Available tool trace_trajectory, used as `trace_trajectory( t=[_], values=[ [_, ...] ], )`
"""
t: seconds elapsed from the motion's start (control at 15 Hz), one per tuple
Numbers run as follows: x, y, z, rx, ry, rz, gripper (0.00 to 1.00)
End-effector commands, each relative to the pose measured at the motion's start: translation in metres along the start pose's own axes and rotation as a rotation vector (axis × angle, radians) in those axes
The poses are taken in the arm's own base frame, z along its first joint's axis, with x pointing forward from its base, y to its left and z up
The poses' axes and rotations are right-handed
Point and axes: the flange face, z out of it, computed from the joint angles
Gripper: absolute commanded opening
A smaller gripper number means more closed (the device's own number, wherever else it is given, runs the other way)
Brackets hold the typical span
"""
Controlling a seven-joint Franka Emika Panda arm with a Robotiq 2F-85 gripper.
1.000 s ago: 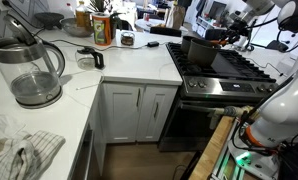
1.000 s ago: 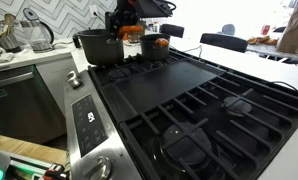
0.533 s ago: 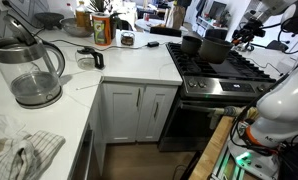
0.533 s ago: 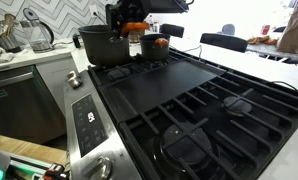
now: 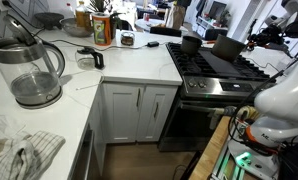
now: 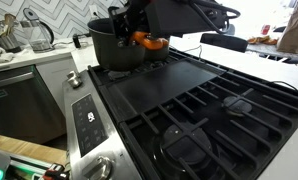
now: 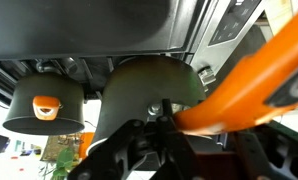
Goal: Move the Pot to the right side of the stove
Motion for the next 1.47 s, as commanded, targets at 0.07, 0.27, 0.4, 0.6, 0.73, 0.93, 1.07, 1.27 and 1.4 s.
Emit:
trace_trajectory(
  t=[0.07,0.27,0.4,0.6,0.73,0.93,1.07,1.27,1.4],
  values=[
    [-0.025,0.000,-0.024,-0.039,0.066,0.117,0.08],
    [-0.032,0.002,-0.032,-0.041,0.045,0.206,0.08],
    [-0.032,0.005,-0.036,-0.050,0.023,0.267,0.08],
    [-0.031,0.008,-0.045,-0.093,0.004,0.355,0.08],
    [-0.030,0.007,-0.050,-0.105,-0.001,0.387,0.08],
    [-0.030,0.003,-0.058,-0.120,-0.015,0.387,0.08],
    [-0.034,0.003,-0.063,-0.154,-0.019,0.434,0.08],
    [-0.043,0.007,-0.071,-0.234,-0.023,0.539,0.08],
    [-0.048,0.011,-0.075,-0.283,-0.036,0.613,0.08]
  ],
)
